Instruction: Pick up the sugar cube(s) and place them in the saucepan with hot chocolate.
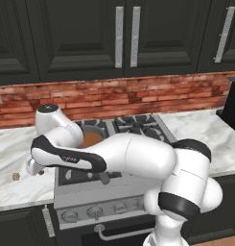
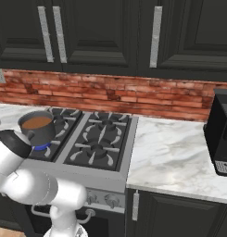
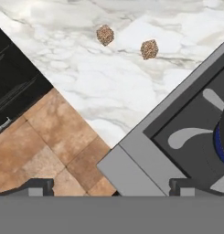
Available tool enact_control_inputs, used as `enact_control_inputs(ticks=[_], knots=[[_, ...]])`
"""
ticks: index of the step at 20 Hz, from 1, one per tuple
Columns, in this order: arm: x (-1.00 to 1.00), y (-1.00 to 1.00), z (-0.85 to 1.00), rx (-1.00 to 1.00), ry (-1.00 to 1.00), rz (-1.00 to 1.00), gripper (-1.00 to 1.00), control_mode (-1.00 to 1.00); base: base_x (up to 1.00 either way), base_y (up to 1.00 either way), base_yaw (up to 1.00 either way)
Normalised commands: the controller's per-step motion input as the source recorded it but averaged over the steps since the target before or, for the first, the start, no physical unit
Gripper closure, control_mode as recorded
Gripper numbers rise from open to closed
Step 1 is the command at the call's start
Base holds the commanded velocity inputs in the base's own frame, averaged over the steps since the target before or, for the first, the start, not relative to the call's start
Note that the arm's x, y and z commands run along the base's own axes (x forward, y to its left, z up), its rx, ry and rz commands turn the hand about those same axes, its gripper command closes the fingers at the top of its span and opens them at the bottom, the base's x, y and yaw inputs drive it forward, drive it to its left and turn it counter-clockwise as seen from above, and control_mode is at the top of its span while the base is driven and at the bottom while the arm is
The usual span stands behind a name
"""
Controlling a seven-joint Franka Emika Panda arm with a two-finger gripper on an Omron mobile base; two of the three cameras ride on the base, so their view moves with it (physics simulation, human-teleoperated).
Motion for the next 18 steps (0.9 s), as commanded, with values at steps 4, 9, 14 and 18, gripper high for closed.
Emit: enact_control_inputs(ticks=[4,9,14,18], knots=[[0.01,0.00,-0.37,0.00,0.00,0.00,-1.00,-1.00,0.00,0.00,0.00],[0.15,0.00,-0.32,0.00,0.00,0.00,-1.00,-1.00,0.00,0.00,0.00],[0.22,0.00,-0.32,0.00,0.00,0.00,-1.00,-1.00,0.00,0.00,0.00],[0.32,0.07,-0.23,0.00,0.00,0.00,-1.00,-1.00,0.00,0.00,0.00]])
